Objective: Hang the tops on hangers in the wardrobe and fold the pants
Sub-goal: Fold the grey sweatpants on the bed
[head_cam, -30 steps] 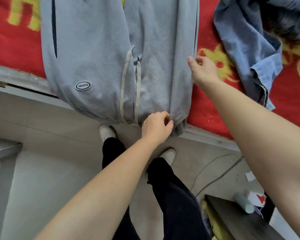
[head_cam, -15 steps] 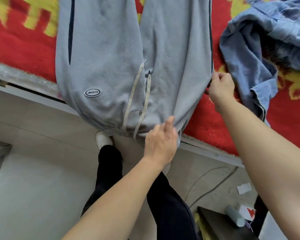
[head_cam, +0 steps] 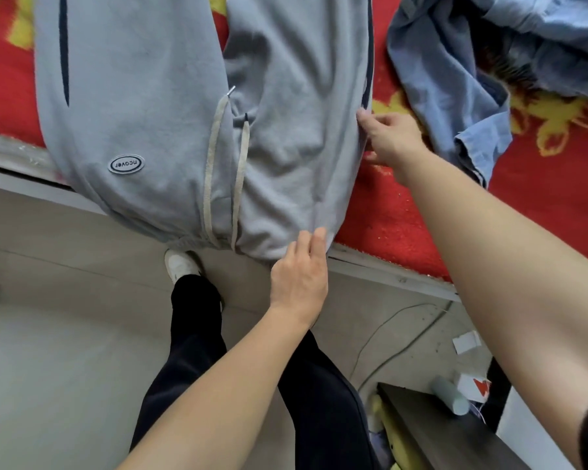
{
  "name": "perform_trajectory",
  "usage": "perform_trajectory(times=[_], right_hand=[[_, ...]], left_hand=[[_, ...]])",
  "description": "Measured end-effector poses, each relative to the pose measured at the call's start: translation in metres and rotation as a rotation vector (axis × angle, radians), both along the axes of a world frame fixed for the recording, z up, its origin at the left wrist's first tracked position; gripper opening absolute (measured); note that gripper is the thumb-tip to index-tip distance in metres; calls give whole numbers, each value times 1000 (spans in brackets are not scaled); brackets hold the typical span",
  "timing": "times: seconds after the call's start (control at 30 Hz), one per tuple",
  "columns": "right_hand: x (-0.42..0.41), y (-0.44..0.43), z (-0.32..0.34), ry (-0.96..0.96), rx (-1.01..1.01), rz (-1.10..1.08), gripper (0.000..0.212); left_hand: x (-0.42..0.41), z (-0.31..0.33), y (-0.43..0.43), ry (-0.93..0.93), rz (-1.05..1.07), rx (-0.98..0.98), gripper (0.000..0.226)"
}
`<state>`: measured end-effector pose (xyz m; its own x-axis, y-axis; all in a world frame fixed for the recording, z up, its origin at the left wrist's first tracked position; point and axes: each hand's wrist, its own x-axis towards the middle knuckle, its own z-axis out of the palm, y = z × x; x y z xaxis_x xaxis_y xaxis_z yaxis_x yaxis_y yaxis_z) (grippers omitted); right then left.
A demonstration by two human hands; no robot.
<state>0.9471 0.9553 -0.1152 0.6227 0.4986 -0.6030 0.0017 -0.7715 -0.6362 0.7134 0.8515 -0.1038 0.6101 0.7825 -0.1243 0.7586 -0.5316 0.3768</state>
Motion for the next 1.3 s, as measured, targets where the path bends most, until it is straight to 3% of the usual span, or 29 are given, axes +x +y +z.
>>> perform_trajectory(times=[0.13,0.27,0.43,0.53,0.63,0.73,0.8,1.03,1.17,1.3], right_hand=[[26,-13,-7,-269,-160,192,29],[30,-10,-8,-258,-235,168,30],[32,-24,-3,-140,-94,48,30],[18,-24,11,-21,35,-61,24],[-9,5,36,28,175,-135,22],[-51,53,67,-144,282,-12,24],[-87,87,84,-224,372,70,17],[-220,186,96,-240,426,490,22],[-278,225,70,-276,357,728,25],[-301,242,27,-386,131,965,30]], left_hand=[[9,-4,-11,142,-133,-100,38],[19,-22,3,176,-37,-318,30],[17,-19,7,-2,336,-551,18],[7,-4,20,-77,513,-525,5],[-13,15,49,-163,613,-457,14],[-48,39,89,-285,629,-377,17],[-77,53,115,-304,625,-338,32],[-214,51,188,-380,731,-443,38],[-266,24,220,-200,824,-514,45],[-278,-11,234,-50,786,-688,35]])
